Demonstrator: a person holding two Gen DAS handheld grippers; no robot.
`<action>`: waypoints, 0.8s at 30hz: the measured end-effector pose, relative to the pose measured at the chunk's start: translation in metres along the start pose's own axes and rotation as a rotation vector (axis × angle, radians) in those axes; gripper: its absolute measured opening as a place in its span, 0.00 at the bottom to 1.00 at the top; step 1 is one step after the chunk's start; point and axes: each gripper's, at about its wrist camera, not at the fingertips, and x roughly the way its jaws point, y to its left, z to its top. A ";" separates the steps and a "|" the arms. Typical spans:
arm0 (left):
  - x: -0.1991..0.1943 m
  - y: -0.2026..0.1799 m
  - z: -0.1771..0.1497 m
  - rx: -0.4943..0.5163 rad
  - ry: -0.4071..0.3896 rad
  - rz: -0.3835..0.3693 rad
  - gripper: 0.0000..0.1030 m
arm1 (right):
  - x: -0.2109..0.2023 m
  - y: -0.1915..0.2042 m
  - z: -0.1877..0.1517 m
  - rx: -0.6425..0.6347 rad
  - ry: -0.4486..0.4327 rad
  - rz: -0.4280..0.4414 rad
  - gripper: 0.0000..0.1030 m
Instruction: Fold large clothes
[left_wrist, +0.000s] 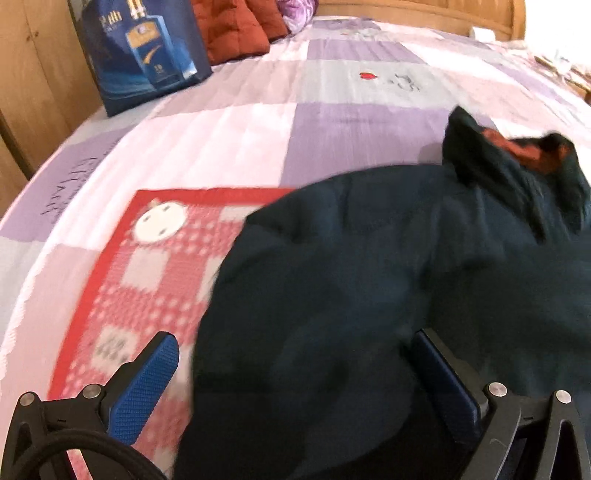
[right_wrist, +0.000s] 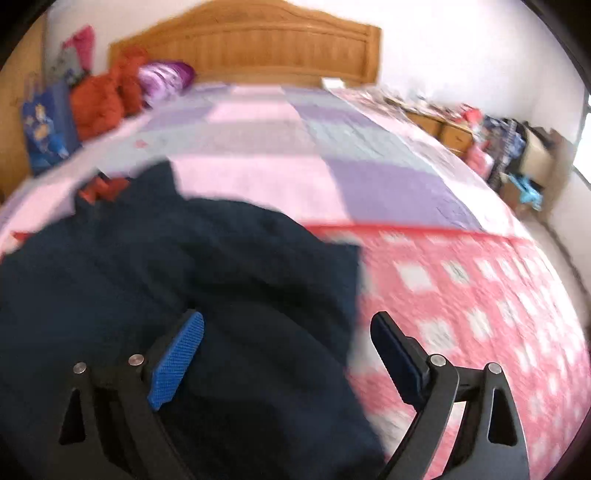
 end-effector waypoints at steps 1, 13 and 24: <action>0.002 0.003 -0.011 0.019 -0.001 -0.002 1.00 | 0.010 -0.009 -0.010 0.003 0.058 -0.018 0.92; -0.043 -0.017 -0.055 0.089 -0.020 -0.008 1.00 | -0.032 -0.017 -0.053 0.002 0.000 -0.068 0.90; -0.054 -0.015 -0.072 0.033 0.005 -0.029 1.00 | -0.071 -0.022 -0.063 0.118 -0.067 -0.065 0.86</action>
